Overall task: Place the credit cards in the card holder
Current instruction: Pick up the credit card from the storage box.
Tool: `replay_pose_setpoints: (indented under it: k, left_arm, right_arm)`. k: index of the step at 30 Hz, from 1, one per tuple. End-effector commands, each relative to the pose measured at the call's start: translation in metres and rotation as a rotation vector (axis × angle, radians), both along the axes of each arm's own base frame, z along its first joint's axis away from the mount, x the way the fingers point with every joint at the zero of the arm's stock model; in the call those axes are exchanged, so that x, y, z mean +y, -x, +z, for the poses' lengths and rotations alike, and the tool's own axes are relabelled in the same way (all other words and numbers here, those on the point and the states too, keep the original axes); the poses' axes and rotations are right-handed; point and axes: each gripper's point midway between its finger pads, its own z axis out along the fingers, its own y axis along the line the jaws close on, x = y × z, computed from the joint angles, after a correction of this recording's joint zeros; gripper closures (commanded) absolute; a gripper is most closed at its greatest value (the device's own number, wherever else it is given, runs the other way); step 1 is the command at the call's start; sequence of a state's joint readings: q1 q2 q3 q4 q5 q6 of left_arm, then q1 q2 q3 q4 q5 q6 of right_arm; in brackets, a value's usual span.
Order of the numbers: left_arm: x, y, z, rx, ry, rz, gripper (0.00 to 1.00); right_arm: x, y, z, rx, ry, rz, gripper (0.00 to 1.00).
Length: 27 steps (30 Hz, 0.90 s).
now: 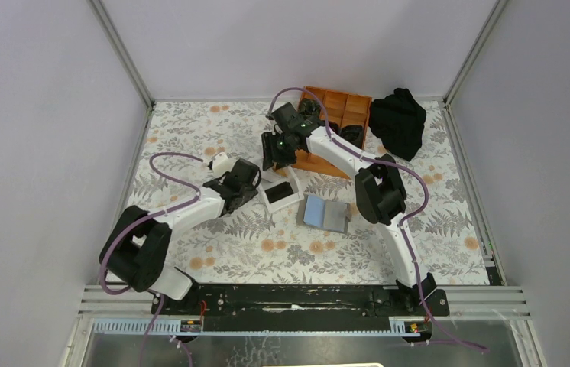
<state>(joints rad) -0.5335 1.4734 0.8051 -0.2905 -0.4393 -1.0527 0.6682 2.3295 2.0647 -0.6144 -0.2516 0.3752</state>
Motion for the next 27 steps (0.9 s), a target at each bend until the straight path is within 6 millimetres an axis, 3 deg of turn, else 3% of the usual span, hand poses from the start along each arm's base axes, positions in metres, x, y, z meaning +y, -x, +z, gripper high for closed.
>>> replay_pose_setpoints:
  k: [1, 10, 27]
  left_arm:
    - [-0.011, -0.022, 0.007, -0.063, 0.049, -0.029, 0.54]
    - [-0.019, -0.031, 0.008, -0.082, 0.092, -0.05, 0.53]
    - [-0.024, -0.034, 0.008, -0.085, 0.115, -0.054, 0.54]
  right_arm:
    - [0.001, 0.003, -0.005, 0.017, -0.005, 0.005, 0.47]
    - [-0.002, 0.004, 0.001, 0.006, -0.006, 0.0, 0.67]
    - [-0.006, 0.001, 0.027, -0.044, -0.014, -0.02, 0.76]
